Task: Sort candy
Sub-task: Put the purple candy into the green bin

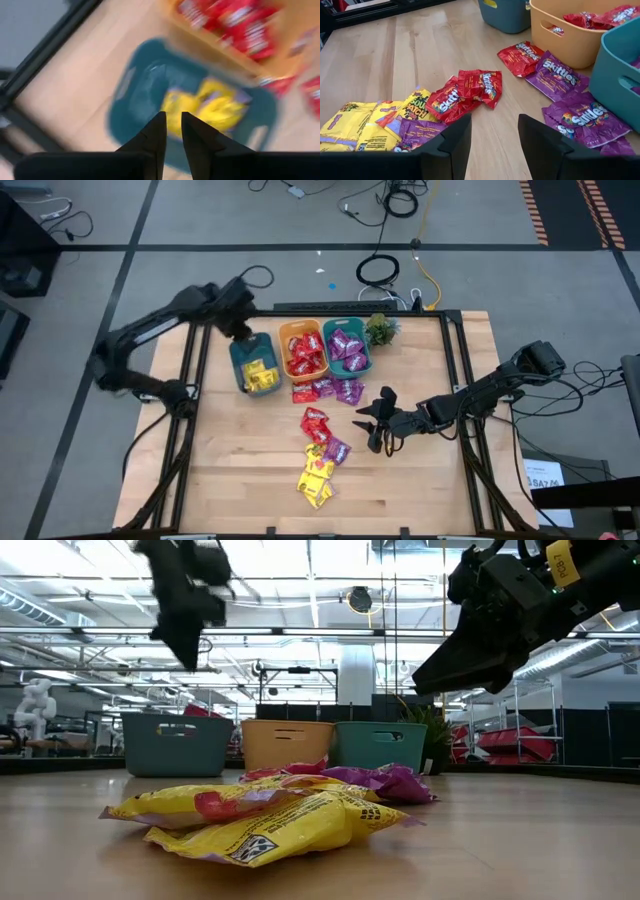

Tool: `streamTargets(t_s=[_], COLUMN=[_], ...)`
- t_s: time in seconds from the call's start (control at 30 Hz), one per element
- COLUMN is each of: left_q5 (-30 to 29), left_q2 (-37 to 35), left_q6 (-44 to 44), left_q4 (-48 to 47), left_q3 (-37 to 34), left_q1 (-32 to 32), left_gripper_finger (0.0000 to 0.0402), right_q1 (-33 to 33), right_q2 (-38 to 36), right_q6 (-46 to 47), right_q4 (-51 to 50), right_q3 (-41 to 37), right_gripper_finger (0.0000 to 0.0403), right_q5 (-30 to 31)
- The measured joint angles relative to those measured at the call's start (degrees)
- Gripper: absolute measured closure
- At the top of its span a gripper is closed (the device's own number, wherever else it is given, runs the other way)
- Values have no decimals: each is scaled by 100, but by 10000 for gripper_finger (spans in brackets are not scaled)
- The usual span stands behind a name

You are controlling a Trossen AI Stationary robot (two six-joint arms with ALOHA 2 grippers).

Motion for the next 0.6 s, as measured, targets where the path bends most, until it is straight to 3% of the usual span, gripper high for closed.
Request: streamTargets(t_s=[0.13,0.27,0.33,0.47,0.6], left_q5=[-250,-509,-936,-2261,-3566], left_q2=[-1484,-2895,-3377,-3601,-3153], left_q6=[-955,-1959,-2468,-2880,-3114], left_q4=[1354,3411,4515,6641,7708], left_q3=[-1192,-3033,-3970,-5387,-5867], left_q1=[-1127,-2722,-3561,-5077,-6169], left_gripper_finger=[333,333,333,333,334], right_q1=[16,51,50,48,44], right_q2=[0,0,0,0,0], right_q6=[50,49,59,75,78], right_q4=[-57,-64,-64,48,231], right_q3=[-2,-2,-2,-2,-2], right_gripper_finger=[250,255,259,269,280], right_q5=[0,2,8,55,56])
